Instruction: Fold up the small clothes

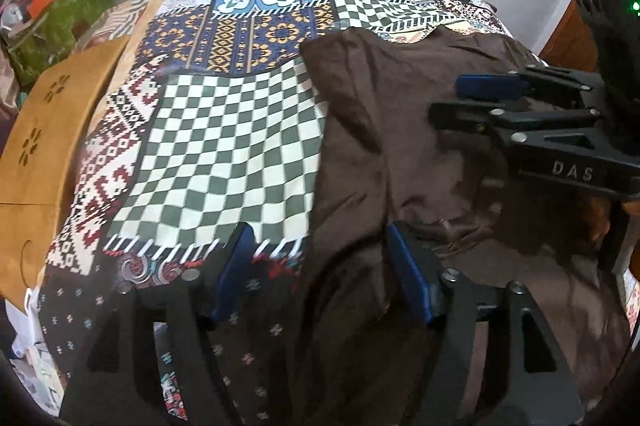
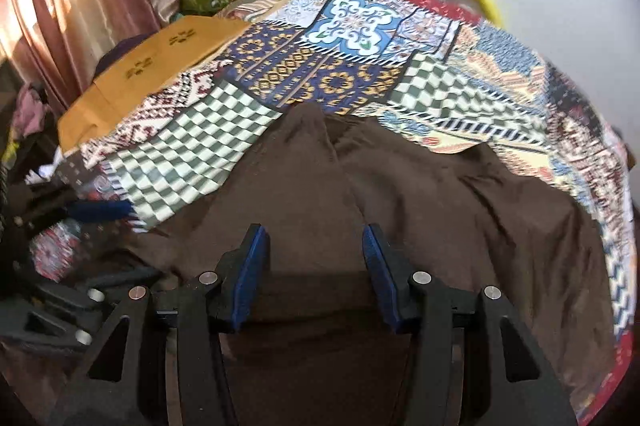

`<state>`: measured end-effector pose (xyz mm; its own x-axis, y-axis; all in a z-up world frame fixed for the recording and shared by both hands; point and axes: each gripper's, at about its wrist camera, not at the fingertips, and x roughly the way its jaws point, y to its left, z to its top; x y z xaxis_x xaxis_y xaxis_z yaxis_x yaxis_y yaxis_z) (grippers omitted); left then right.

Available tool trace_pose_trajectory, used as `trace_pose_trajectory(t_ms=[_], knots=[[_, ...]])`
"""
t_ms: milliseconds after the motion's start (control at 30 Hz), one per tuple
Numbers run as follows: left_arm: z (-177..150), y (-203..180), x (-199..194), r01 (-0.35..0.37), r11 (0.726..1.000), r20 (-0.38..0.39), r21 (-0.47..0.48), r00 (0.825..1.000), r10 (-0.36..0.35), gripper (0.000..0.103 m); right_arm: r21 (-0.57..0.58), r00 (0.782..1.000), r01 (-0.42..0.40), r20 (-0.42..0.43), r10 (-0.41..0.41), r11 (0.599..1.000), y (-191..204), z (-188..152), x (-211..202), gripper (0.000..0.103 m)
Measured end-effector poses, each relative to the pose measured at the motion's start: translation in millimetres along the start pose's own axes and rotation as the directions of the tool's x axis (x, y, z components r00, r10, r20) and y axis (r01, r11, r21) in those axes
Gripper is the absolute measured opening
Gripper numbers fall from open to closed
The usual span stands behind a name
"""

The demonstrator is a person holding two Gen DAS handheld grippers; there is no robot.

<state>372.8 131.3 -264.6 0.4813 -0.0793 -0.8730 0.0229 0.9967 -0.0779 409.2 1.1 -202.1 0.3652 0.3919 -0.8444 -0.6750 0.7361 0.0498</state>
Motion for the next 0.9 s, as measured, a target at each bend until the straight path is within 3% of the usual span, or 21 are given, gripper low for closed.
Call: trace_pose_trajectory(t_ms=[233,400,700,900], knots=[[-15,10,-21,-0.057,0.998,-0.015,-0.014,0.998,0.057,0.069,0.048,0.999,0.03,-0.013,-0.029,0.998,-15,-10,-21,0.047],[-10,7,-55,-0.089,0.996,0.034,-0.028,0.995,0.09,0.069,0.091,0.998,0.015,0.053,-0.02,0.996,-26,-14,-65,0.047],[28,-25,-110,-0.103,0.994,0.185,-0.032,0.977,0.107,0.071,0.193,0.981,0.049,0.175,-0.084,0.98,-73,-38,-150,0.047],[57,-57,-112,-0.084,0.996,0.232,-0.028,0.969,0.088,0.084,0.269,0.973,0.106,0.17,-0.156,0.957,-120,-66,-173,0.047]])
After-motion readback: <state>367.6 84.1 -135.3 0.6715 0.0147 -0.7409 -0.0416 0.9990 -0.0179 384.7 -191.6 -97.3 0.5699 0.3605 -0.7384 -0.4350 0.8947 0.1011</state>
